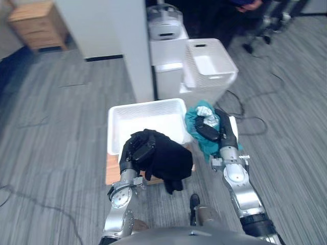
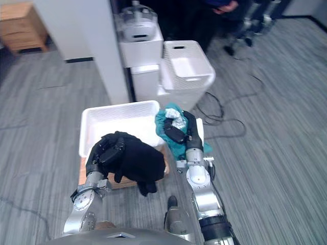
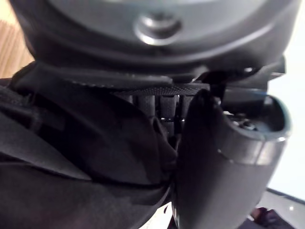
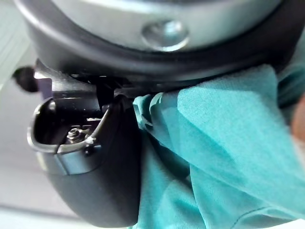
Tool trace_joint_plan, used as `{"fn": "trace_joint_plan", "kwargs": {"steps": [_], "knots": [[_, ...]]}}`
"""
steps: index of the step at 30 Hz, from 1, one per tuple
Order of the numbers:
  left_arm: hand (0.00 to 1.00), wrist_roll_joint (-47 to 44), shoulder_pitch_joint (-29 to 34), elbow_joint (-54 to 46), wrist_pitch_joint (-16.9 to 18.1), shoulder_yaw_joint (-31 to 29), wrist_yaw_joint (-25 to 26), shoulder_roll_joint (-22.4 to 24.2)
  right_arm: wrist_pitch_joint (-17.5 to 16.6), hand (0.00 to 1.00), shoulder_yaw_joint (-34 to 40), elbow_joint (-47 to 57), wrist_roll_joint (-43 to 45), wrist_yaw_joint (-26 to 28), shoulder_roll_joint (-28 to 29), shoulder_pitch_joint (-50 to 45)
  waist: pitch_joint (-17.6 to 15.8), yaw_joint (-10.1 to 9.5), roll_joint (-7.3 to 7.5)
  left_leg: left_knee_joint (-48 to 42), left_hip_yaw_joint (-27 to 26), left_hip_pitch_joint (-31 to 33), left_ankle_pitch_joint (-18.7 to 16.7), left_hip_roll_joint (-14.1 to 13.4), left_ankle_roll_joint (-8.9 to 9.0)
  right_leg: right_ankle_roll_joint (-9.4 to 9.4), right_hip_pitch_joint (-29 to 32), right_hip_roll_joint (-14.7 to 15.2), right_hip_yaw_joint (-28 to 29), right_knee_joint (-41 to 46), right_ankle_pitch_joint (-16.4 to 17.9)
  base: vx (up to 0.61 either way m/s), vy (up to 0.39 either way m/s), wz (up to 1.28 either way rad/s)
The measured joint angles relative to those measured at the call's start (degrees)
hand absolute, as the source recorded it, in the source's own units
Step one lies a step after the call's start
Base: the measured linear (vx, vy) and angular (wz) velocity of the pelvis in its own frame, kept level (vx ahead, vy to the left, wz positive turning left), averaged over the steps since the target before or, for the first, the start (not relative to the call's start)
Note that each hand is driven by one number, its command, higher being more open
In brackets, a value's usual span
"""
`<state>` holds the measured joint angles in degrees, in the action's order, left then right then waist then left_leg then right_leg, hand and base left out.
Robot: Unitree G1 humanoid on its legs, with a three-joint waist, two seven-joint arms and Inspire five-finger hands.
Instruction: Tidy up the quilt and then pick up the clothes from the bed and put them into the laundry hamper
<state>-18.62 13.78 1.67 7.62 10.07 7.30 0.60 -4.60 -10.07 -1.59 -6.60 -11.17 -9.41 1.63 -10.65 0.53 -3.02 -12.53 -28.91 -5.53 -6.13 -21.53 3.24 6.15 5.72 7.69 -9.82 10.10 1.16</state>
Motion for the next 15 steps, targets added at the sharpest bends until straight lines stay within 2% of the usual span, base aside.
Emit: {"fn": "trace_joint_plan", "kwargs": {"steps": [1,4,5,7,9,10,15], "knots": [[0.00,-0.01,0.39,-1.77,0.03,0.59,-0.25,-0.07,0.00,0.00,-1.05,0.02,-0.20,0.44,0.04,1.15,0.13,-0.38,-0.20,1.63,-0.78,-0.15,0.12,0.35,0.50,0.37,-0.65,0.29,-1.15,-0.63,-0.24,0.00,0.039,0.89],[0.00,-1.63,1.18,-5.80,1.06,1.39,-2.15,-0.90,0.00,0.00,-4.61,0.17,-3.02,2.15,0.73,4.09,0.18,-2.42,-0.10,6.06,0.27,-0.90,2.42,2.83,6.55,1.76,-2.87,1.35,-2.69,-4.81,-2.83,-0.01,0.078,0.37],[0.00,-2.20,1.59,-6.70,1.14,1.36,-2.55,-1.51,0.00,0.00,-5.44,0.17,-4.01,2.51,1.22,4.33,0.32,-2.53,0.14,6.68,0.60,-1.07,2.75,3.66,7.20,2.04,-3.89,1.96,-3.02,-6.31,-3.73,0.02,0.144,0.36],[0.00,-4.96,2.81,-9.03,1.25,1.50,-4.21,-3.19,0.08,0.00,-5.95,0.13,-4.33,3.42,1.55,5.38,1.04,-2.97,1.33,7.82,1.29,-1.25,3.12,5.65,7.85,2.91,-5.69,3.51,-3.40,-9.56,-5.44,0.03,0.128,0.26],[0.00,-7.82,3.32,-9.95,1.26,1.62,-5.74,-4.51,0.26,0.00,-5.94,-0.86,-4.38,3.43,1.17,7.98,1.43,-3.23,2.00,8.00,1.24,-1.46,3.12,6.30,7.85,3.15,-6.36,3.93,-3.34,-10.99,-6.44,0.02,0.053,0.01],[0.00,-10.98,4.05,-10.89,1.26,2.28,-7.71,-6.08,0.27,0.00,-5.91,-3.62,-4.31,3.38,0.67,12.18,1.82,-3.08,2.47,8.76,1.04,-2.10,3.24,6.70,8.02,3.19,-6.95,4.06,-3.20,-11.79,-6.82,0.00,0.000,0.00],[0.00,-17.71,4.36,-15.02,1.24,7.64,-13.40,-9.45,0.27,0.00,-4.67,-13.16,-4.23,3.03,-1.95,23.52,2.73,-2.50,2.69,11.39,1.63,-2.18,4.79,7.11,8.23,3.24,-6.95,4.06,-4.24,-12.24,-7.24,-0.01,-0.014,0.08]]}}
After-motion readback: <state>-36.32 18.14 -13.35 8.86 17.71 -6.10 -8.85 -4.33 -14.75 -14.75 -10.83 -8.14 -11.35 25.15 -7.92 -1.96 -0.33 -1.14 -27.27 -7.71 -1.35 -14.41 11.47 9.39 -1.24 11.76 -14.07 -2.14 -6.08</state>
